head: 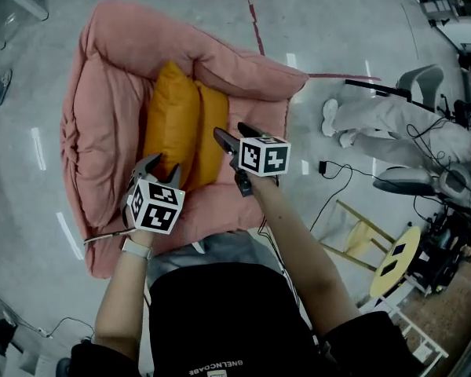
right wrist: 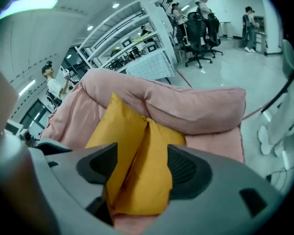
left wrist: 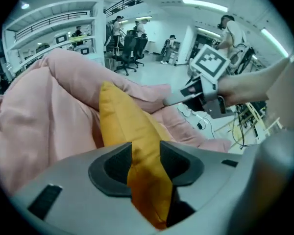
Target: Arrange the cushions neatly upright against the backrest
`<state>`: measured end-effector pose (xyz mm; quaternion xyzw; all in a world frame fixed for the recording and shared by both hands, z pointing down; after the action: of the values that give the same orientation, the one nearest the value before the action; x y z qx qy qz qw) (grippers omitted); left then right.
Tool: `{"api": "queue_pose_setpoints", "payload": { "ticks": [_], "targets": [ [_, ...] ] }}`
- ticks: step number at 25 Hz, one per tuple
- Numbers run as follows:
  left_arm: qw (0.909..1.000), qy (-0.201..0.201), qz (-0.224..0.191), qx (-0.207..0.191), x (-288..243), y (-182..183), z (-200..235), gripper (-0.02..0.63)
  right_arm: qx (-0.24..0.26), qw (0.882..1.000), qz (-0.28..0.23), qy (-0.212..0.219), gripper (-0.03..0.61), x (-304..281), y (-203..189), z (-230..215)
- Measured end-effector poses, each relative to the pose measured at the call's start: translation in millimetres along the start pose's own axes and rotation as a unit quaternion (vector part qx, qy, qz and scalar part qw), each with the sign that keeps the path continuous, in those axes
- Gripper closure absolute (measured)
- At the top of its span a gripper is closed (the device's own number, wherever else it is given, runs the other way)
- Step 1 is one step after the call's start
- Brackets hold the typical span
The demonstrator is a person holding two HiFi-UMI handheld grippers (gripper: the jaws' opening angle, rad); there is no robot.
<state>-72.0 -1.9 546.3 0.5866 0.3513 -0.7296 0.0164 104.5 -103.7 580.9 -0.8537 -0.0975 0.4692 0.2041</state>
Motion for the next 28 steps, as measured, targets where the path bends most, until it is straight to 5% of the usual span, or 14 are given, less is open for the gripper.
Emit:
{"api": "queue_pose_setpoints", "payload": {
  "ticks": [5, 11, 22, 28],
  "targets": [
    [0.9972, 0.021, 0.052, -0.050, -40.0, -4.4, -2.4, 0.472, -0.048, 0.999, 0.008, -0.010, 0.258, 29.6, -43.8, -42.7],
    [0.9946, 0.052, 0.067, -0.060, -52.1, -14.9, 8.5, 0.488, -0.066, 0.998, -0.001, -0.008, 0.258, 61.3, -62.4, -70.0],
    [0.9970, 0.026, 0.072, 0.004, -71.6, -22.2, 25.4, 0.499, -0.065, 0.998, -0.015, 0.003, 0.299, 82.6, -76.1, -85.5],
    [0.9995, 0.012, 0.029, 0.010, -52.5, -10.3, 8.1, 0.491, -0.047, 0.998, -0.038, 0.004, 0.338, 94.6, -75.5, -64.1]
  ]
}}
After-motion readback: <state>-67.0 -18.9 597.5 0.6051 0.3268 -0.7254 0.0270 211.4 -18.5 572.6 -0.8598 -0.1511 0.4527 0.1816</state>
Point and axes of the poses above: the fingertips, and each gripper's own axes: x backward along the fingers, z to its left, y out of its top, the point moved 5 cm from there along x, backward along the fingers, and after that the axes turned 5 degrees about -x, right-handed, at the moved point
